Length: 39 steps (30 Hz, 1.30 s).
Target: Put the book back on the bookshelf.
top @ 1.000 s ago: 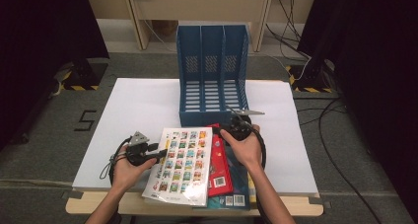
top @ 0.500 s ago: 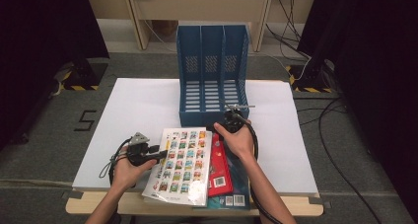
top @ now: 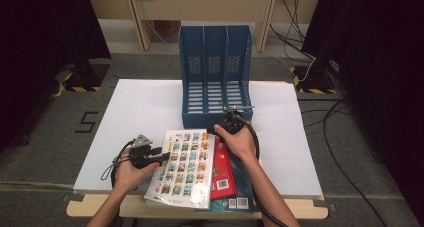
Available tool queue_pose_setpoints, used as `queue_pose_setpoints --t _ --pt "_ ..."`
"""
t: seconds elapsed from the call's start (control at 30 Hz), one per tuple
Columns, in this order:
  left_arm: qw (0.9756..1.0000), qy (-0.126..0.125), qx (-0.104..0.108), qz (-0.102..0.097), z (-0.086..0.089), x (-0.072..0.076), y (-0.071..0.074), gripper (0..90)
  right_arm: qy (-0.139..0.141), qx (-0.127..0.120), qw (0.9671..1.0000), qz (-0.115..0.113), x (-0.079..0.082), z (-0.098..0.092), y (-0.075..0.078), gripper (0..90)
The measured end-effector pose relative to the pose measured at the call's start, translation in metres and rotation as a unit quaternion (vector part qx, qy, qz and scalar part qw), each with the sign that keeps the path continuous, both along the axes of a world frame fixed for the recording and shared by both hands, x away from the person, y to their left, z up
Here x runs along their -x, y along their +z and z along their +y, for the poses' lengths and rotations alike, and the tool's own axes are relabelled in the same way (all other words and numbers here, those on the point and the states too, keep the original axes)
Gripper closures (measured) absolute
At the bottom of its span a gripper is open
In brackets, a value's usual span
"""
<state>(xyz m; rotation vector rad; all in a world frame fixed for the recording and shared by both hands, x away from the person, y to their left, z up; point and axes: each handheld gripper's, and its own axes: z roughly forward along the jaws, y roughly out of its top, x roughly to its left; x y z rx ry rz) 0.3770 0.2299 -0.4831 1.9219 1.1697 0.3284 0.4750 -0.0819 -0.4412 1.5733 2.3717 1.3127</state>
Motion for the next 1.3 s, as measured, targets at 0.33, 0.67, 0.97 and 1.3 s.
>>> queue_pose_setpoints --t 0.33,0.67,0.97,1.3 --pt "1.0000 0.002 -0.004 -0.002 -0.001 0.001 0.000 53.6 0.000 -0.003 1.0000 0.001 0.002 0.001 -0.002 49.9" --pt "0.9999 0.001 -0.014 -0.006 -0.003 0.002 0.001 54.2 -0.006 -0.040 0.9992 -0.003 0.006 -0.001 0.009 51.6" --pt "0.9998 0.001 -0.020 -0.007 -0.004 0.003 0.002 55.0 -0.012 -0.041 0.9991 0.010 0.008 -0.004 0.006 51.4" --pt "0.9998 -0.005 -0.019 -0.009 -0.005 0.004 0.002 59.5 -0.018 -0.041 0.9988 0.020 0.010 -0.006 0.002 49.1"
